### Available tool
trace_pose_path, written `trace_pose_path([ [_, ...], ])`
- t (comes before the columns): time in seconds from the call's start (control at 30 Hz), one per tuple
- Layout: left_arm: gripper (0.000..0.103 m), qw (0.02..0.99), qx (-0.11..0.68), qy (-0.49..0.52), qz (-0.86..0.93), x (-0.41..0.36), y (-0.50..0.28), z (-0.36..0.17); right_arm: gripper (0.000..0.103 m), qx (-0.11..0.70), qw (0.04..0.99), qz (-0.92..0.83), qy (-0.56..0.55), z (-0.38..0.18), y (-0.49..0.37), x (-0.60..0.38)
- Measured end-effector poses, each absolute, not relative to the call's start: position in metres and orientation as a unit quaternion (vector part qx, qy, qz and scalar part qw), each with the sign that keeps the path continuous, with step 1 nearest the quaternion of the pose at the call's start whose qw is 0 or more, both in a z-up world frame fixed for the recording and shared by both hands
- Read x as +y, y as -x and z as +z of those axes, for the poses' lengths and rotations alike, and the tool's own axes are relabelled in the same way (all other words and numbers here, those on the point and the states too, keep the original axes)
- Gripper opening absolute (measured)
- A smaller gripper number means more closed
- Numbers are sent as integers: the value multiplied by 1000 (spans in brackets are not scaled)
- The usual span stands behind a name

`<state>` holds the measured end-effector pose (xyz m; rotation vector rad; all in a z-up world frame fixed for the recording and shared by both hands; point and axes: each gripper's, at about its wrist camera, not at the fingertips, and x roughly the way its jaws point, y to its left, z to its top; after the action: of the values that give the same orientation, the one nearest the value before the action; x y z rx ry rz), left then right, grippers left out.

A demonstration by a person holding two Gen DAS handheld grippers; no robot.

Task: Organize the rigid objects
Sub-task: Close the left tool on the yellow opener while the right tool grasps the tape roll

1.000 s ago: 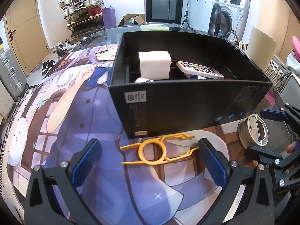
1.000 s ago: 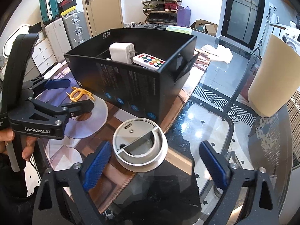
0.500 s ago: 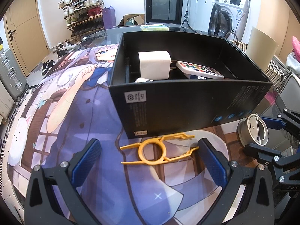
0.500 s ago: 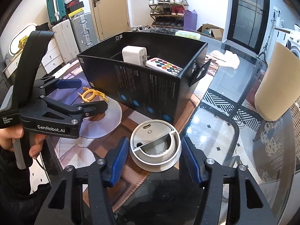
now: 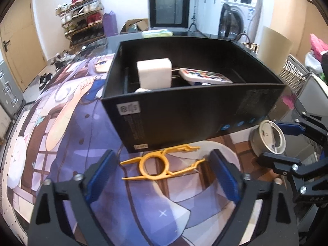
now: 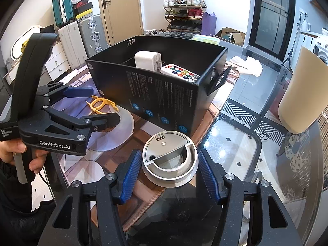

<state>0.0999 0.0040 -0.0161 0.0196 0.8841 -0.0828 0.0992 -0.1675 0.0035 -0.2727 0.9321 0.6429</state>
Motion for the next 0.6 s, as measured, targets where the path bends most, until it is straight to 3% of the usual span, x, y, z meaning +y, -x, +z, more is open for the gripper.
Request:
trace_pose_path([
  [0.07,79,905,421,-15,-48,1,-97,-15,59,440,835,303,129,4,-99,-167],
  [0.6,78,915,400,-15,-51,2,-84,-11,58,436,837,304,131,6,-99,-168],
])
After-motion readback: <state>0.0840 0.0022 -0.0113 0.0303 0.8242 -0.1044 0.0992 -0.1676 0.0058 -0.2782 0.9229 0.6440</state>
